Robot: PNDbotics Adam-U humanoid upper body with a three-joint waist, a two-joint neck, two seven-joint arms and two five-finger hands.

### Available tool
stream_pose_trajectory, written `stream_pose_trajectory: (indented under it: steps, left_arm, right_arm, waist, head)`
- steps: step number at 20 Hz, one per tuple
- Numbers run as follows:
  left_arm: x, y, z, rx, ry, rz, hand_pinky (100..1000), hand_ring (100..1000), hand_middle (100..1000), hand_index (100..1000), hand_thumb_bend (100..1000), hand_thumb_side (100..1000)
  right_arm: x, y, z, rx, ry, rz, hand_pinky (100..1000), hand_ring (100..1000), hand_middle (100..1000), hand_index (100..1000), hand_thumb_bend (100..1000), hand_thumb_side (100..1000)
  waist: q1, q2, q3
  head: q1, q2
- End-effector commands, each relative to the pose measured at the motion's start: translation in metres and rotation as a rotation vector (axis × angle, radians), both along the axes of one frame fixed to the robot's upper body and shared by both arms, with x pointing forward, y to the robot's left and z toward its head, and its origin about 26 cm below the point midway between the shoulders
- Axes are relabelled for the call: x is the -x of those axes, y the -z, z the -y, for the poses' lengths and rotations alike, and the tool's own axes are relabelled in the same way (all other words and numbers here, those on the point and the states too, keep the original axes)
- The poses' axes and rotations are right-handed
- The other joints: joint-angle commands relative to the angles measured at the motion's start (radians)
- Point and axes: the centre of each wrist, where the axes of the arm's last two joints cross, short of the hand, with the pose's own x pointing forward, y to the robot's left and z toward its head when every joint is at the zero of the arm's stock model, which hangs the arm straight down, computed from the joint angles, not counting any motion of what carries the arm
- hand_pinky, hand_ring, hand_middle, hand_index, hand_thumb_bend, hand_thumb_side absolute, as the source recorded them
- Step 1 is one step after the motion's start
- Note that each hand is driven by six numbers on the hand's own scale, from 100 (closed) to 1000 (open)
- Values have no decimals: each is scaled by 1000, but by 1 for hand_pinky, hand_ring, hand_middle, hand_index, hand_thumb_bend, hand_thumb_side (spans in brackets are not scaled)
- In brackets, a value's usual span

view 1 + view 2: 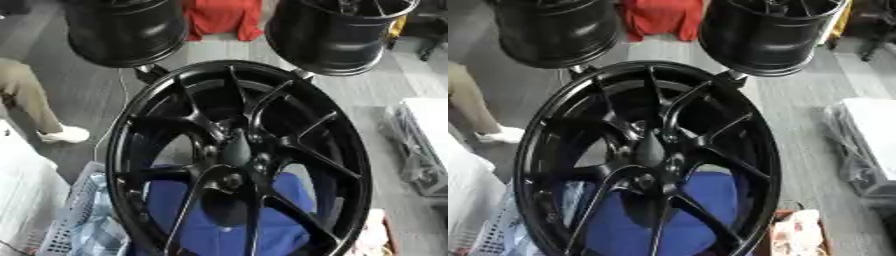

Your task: Pull the pin out of the wheel hub.

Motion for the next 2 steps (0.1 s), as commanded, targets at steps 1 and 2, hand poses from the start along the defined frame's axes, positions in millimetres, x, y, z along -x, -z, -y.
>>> stream_pose_trajectory:
  steps: [1, 2]
  left_arm:
    - [3, -7, -2, -12, -9, 27, 703, 632, 586, 695, 100, 622]
    - [3, -7, -2, -12, -9, 27, 703, 632, 586, 696, 100, 622]
  right_arm:
    - [2, -19, -12, 174, 452, 24, 518, 688, 772, 597, 100, 430]
    - [0, -20, -14, 180, 449, 42, 515, 688, 775, 595, 100, 434]
  waist:
    - [3, -23, 0]
    - [4, -24, 1]
  head:
    - [-5, 6]
    - [-7, 6]
